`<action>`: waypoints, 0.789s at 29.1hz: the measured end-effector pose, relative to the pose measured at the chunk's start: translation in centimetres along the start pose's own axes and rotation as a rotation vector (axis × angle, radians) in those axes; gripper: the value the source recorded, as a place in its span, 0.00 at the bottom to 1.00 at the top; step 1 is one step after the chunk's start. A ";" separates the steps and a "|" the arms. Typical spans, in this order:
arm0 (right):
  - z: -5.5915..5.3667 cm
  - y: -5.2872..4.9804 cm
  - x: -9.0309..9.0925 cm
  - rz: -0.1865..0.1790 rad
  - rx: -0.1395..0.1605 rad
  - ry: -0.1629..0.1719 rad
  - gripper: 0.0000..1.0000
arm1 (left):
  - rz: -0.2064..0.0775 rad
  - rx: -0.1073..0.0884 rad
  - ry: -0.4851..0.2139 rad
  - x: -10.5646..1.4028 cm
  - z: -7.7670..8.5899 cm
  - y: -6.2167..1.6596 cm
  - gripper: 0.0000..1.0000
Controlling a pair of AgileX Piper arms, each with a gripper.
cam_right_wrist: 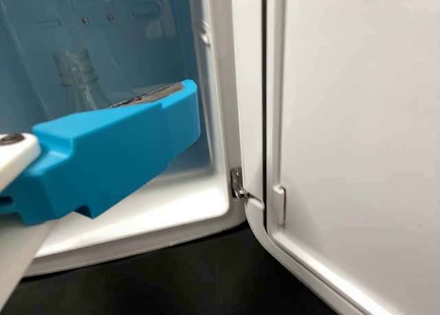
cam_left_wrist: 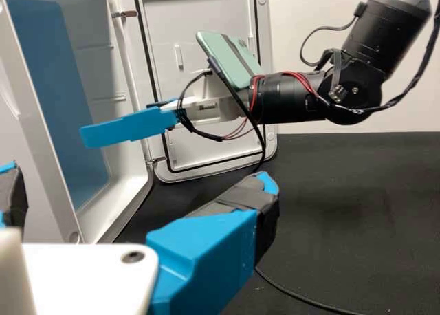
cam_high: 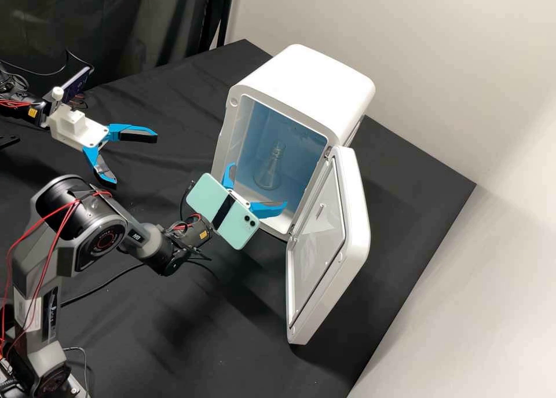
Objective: Take the flask out of the incubator
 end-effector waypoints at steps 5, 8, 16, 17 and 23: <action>-1.1 -0.1 0.7 0.002 -0.010 0.041 1.00 | 0.000 0.000 0.000 0.0 0.0 0.00 1.00; -1.6 -0.3 0.9 0.000 -0.019 0.058 1.00 | 0.000 0.000 0.000 0.0 0.0 0.00 1.00; -3.1 -0.9 1.3 -0.020 -0.026 0.098 1.00 | 0.001 0.000 0.004 0.0 -0.1 0.01 1.00; -3.2 -0.9 1.3 -0.021 -0.026 0.099 1.00 | 0.001 0.000 0.004 0.0 -0.1 0.01 1.00; -3.2 -0.9 1.3 -0.021 -0.026 0.099 1.00 | 0.001 0.000 0.004 0.0 -0.1 0.01 1.00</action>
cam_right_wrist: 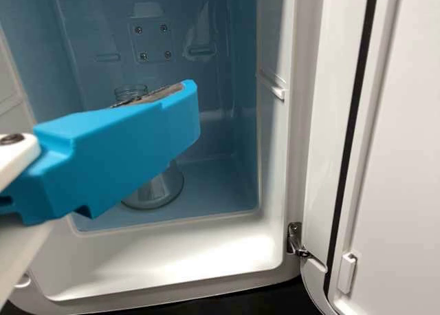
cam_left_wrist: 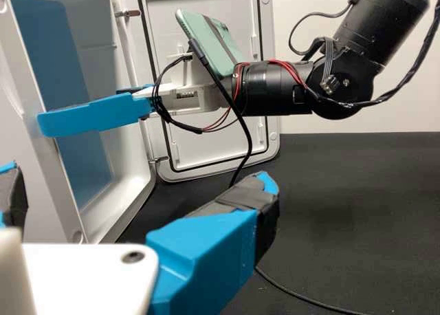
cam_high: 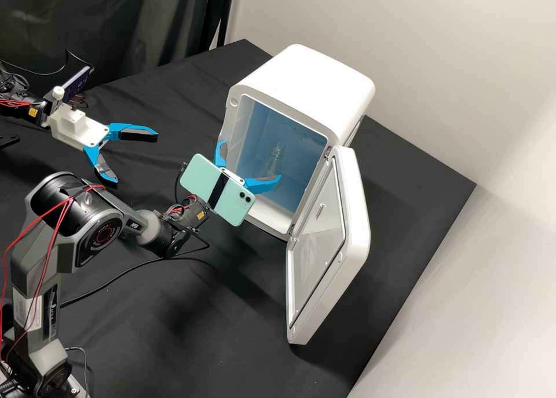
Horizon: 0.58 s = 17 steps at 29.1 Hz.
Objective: Take the flask out of the incubator
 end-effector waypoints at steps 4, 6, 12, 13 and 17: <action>0.0 0.0 0.0 0.000 0.000 0.000 1.00 | 0.000 0.000 0.000 0.0 0.0 0.00 1.00; 0.0 0.0 0.0 0.000 0.000 0.000 1.00 | 0.000 0.000 0.000 0.0 0.0 0.00 1.00; 0.0 0.0 0.0 0.000 -0.010 0.000 1.00 | 0.000 0.000 0.000 0.0 0.0 0.00 1.00; 0.0 0.0 0.0 0.002 -0.011 0.002 1.00 | 0.000 0.000 0.000 0.0 0.0 0.00 1.00; 1.0 0.1 0.1 0.010 -0.019 -0.016 1.00 | 0.000 0.000 0.001 0.0 0.0 0.00 1.00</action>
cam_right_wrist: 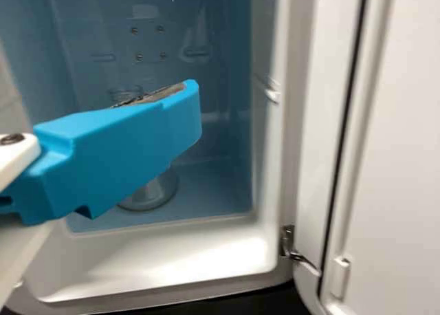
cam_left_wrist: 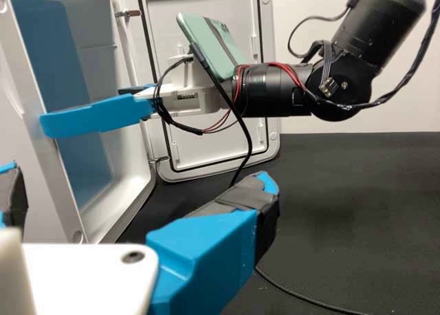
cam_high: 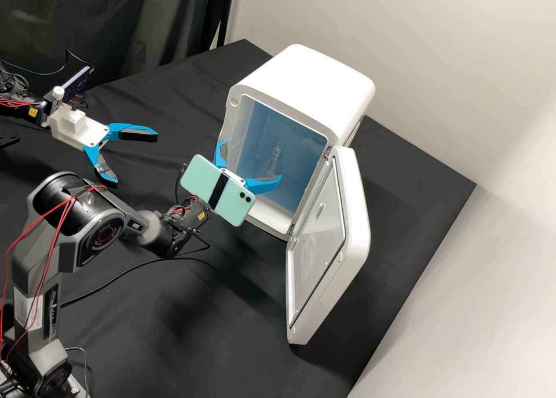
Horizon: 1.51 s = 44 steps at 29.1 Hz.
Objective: Take the flask out of the incubator
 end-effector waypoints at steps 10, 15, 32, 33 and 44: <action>1.7 0.0 0.5 0.001 -0.043 0.039 1.00 | 0.000 -0.004 -0.006 0.0 0.3 -0.03 1.00; 1.7 0.1 0.5 0.001 -0.047 0.040 1.00 | 0.000 -0.005 -0.008 0.0 0.3 -0.04 1.00; 2.0 0.4 1.2 -0.012 -0.086 0.077 1.00 | 0.000 -0.005 -0.008 0.0 0.3 -0.04 1.00; 2.1 0.6 1.2 -0.014 -0.092 0.080 1.00 | 0.000 -0.005 -0.008 0.0 0.3 -0.04 1.00; 5.6 3.5 0.5 0.083 -0.088 -0.079 1.00 | 0.000 -0.010 -0.011 0.1 0.6 -0.06 1.00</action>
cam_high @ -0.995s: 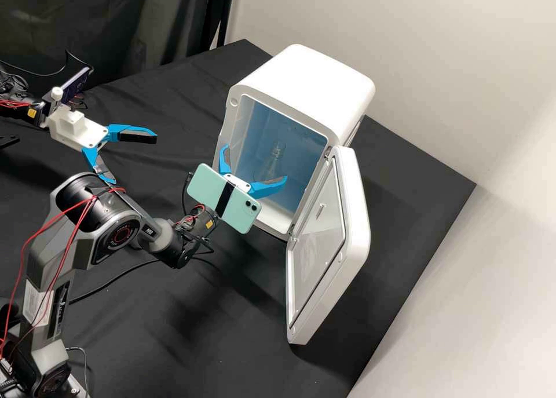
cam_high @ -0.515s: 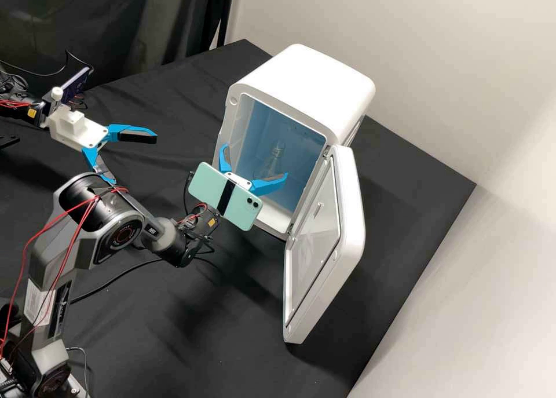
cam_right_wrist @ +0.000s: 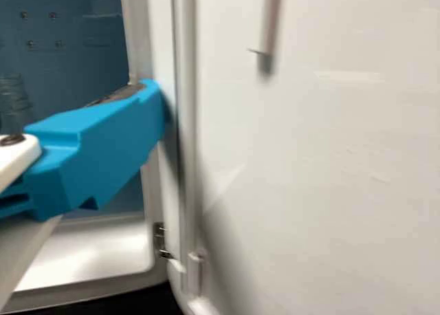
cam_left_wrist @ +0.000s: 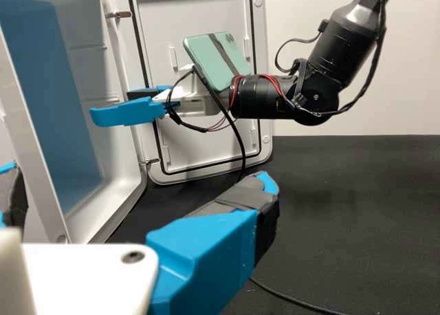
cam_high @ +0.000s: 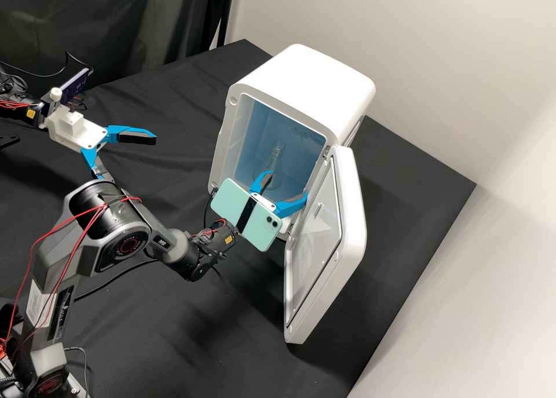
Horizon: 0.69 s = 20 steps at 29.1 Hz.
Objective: Take the flask out of the incubator
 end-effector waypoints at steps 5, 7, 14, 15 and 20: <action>0.2 -0.4 -0.4 -0.016 0.002 -0.011 1.00 | 0.000 0.000 0.000 0.0 0.0 0.00 1.00; 0.2 -0.4 -0.5 -0.019 0.002 -0.013 1.00 | 0.000 0.000 0.000 0.0 0.0 0.00 1.00; -0.2 -0.4 -0.8 -0.026 0.002 -0.008 1.00 | 0.000 0.000 0.000 0.0 0.0 0.00 1.00; -0.2 -0.4 -0.8 -0.026 0.002 -0.008 1.00 | 0.000 0.000 0.000 0.0 0.0 0.00 1.00; -0.4 -0.3 -0.9 -0.028 0.000 -0.006 1.00 | 0.000 0.000 0.000 0.0 0.0 0.00 1.00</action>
